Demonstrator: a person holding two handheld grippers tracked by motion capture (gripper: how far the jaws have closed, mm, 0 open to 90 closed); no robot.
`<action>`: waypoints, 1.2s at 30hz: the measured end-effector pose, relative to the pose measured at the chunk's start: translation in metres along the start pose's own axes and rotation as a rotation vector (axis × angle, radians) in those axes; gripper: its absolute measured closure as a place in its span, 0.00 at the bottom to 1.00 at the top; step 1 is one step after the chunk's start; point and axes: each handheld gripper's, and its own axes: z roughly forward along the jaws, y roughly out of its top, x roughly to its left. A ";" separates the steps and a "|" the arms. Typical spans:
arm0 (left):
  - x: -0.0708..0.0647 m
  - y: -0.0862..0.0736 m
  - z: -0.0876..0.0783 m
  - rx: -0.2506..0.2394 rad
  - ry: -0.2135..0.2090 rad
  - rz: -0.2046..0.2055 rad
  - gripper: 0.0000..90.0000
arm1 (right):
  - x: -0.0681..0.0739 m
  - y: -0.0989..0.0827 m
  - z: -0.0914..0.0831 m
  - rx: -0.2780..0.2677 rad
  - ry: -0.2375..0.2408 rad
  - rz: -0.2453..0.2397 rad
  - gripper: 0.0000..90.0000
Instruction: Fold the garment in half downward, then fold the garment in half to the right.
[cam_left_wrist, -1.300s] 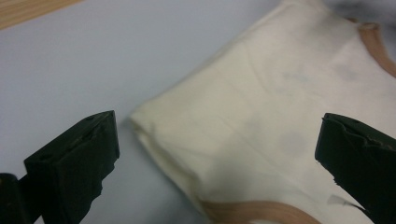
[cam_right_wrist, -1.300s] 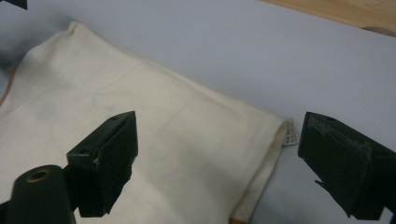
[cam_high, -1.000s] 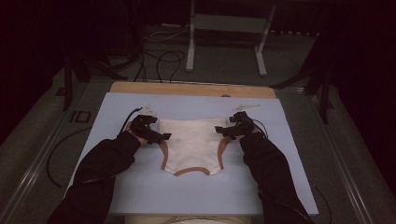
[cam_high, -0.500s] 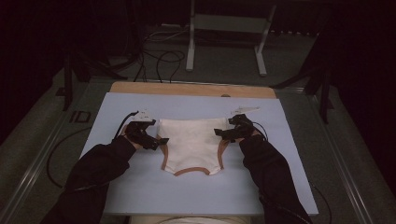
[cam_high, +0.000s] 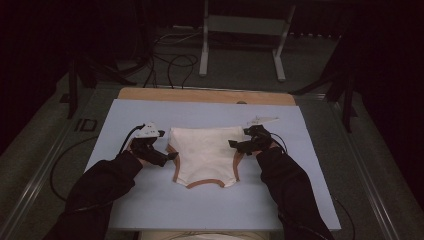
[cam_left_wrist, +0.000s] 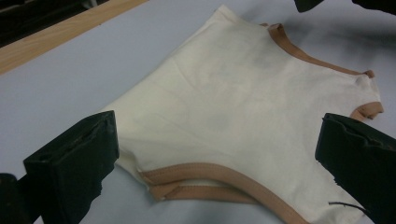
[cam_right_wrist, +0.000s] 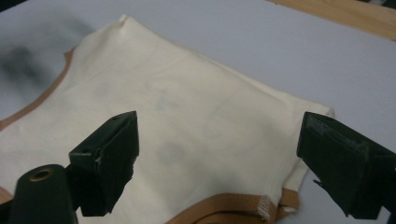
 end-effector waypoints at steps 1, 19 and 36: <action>-0.002 -0.001 -0.001 0.004 -0.001 0.005 0.00 | 0.001 0.001 0.000 0.002 0.000 -0.007 0.14; -0.028 -0.005 -0.020 -0.020 0.006 0.073 0.00 | 0.025 0.029 0.008 0.003 0.078 -0.064 0.15; -0.059 -0.021 -0.012 0.023 -0.108 0.145 0.01 | 0.050 0.052 0.047 0.031 0.134 -0.095 0.15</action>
